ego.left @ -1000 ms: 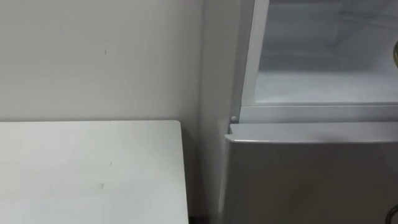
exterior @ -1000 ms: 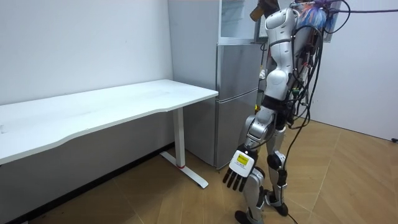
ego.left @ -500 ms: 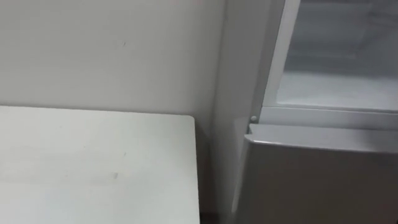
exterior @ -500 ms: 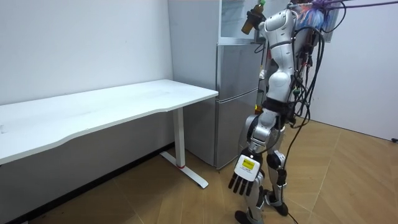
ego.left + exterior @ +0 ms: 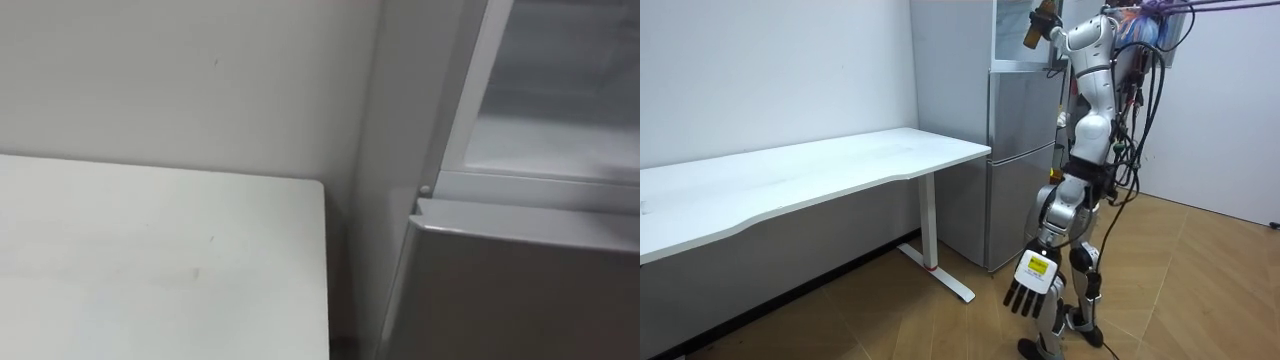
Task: Put the bottle in the upper fridge
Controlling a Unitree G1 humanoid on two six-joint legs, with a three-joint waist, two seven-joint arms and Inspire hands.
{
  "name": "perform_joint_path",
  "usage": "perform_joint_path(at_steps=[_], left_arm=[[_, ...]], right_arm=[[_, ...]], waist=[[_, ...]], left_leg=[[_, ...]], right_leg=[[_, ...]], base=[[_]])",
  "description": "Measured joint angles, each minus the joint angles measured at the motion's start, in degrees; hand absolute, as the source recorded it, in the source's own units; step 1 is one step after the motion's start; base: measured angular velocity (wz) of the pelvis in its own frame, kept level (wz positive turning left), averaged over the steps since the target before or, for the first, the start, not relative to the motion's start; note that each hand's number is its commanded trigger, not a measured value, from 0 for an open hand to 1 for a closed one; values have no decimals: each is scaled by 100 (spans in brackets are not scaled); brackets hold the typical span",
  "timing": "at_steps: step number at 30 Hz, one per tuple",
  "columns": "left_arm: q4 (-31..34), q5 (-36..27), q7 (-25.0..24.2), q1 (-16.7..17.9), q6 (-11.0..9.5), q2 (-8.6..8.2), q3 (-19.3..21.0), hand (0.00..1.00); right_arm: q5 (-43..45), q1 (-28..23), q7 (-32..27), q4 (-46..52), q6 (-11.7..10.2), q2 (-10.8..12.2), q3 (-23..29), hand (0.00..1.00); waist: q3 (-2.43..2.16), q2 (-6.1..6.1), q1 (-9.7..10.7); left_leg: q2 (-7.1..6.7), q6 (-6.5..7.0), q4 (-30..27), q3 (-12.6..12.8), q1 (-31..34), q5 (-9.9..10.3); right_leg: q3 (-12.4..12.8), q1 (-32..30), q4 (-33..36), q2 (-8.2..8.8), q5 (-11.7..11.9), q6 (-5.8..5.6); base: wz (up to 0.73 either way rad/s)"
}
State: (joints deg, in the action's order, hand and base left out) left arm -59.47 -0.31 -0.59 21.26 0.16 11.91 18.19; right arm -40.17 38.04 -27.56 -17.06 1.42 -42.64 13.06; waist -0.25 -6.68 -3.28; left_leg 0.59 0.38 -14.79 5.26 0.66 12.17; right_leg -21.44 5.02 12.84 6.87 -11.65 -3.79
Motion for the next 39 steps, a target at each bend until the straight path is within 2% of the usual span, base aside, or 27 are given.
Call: perform_joint_path(at_steps=[1, 5, 7, 10, 15, 17, 19, 21, 22, 23, 24, 25, 26, 30, 34, 39], left_arm=[[-3, 0, -4, 10, 4, 9, 12, 0], [71, -6, -5, 74, 32, 20, 16, 0], [160, -18, -8, 81, 44, 20, 13, 0], [214, -25, -6, 56, 50, 39, 7, 0], [202, -26, -4, 129, 118, 60, -31, 0], [214, -28, -4, 209, 146, 67, -35, 0], [221, -215, -5, 253, 241, 68, -44, 0], [228, -251, -5, 278, 240, 79, -43, 0], [221, -250, -4, 291, 239, 98, -42, 0], [219, -250, -4, 294, 239, 110, -42, 0], [220, -250, -4, 305, 241, 134, -41, 0], [220, -250, -4, 314, 248, 161, -41, 0], [220, -251, -4, 317, 252, 174, -41, 0], [223, -416, -4, 304, 325, 308, -65, 0], [260, -452, -11, 213, 361, 430, -261, 0], [439, -462, -1, 85, 348, 517, -275, 0]], right_arm=[[0, 44, 39, -34, 2, -87, -80, 100], [-125, 202, 251, -313, -1, -121, -259, 100], [-137, 201, 395, -534, 5, -120, -450, 100], [-137, 202, 609, -754, 58, -122, -809, 100], [-261, 263, 952, -959, 123, -162, -1018, 100], [-286, 263, 1016, -981, 125, -166, -1094, 100], [-344, 285, 1090, -1033, 71, -171, -1184, 100], [-349, 292, 1153, -1100, 41, -170, -1190, 100], [-266, 295, 1148, -1143, 8, -170, -1239, 100], [-198, 296, 1151, -1172, -5, -170, -1243, 100], [-98, 296, 1149, -1203, -14, -170, -1248, 93], [-32, 296, 1150, -1251, -13, -170, -1277, 54], [-8, 296, 1144, -1273, -14, -171, -1303, 0], [-14, 347, 1140, -1409, -230, -171, -1473, 0], [2, 374, 1130, -1711, -605, -159, -1608, 0], [9, 373, 1135, -1845, -790, -110, -1633, 0]], waist=[[1, -7, -34], [2, -64, -45], [27, -115, -85], [36, -131, -184], [32, -125, -339], [33, -124, -341], [48, -89, -483], [59, -73, -537], [58, -60, -672], [57, -60, -684], [55, -62, -733], [54, -63, -779], [58, -56, -806], [35, -61, -857], [49, -40, -951], [62, -47, -1000]], left_leg=[[0, -1, 3, 1, -13, -1], [-3, -1, -15, -41, -18, -2], [-5, -1, -53, -71, -19, -1], [-3, -2, -64, -90, -17, -1], [-11, -3, -75, -203, 34, 1], [-18, -4, -108, -283, 69, 1], [-11, -7, -142, -287, 63, -1], [-19, -7, -149, -315, 59, -1], [-19, -7, -145, -320, 64, -1], [-19, -7, -144, -325, 67, -1], [-22, -8, -138, -365, 78, -1], [-23, -11, -134, -384, 79, -3], [-22, -12, -129, -393, 90, -3], [-11, -34, -216, -501, 310, -17], [3, -49, -309, -555, 453, -27], [69, -85, -380, -556, 586, -50]], right_leg=[[3, 8, 0, 0, 0, 0], [-12, 35, -6, -3, 0, 0], [-88, 74, -13, 3, 0, 0], [-137, 94, -16, 4, 0, 0], [-258, 105, -17, 5, 1, 1], [-359, 138, -20, 2, 1, 1], [-382, 170, -29, -2, 1, 1], [-411, 192, -30, 0, 1, 1], [-423, 194, -30, -1, 1, 1], [-431, 194, -32, -2, 1, 1], [-475, 197, -33, -3, 1, 1], [-520, 202, -33, -3, 1, 1], [-537, 201, -33, -4, 1, 1], [-570, 105, -38, -43, 8, 13], [-573, 76, -129, -93, 52, 83], [-609, -10, -119, -144, 89, 143]], base=[[0], [5], [7], [3], [12], [22], [8], [7], [5], [7], [10], [11], [9], [13], [5], [1]])
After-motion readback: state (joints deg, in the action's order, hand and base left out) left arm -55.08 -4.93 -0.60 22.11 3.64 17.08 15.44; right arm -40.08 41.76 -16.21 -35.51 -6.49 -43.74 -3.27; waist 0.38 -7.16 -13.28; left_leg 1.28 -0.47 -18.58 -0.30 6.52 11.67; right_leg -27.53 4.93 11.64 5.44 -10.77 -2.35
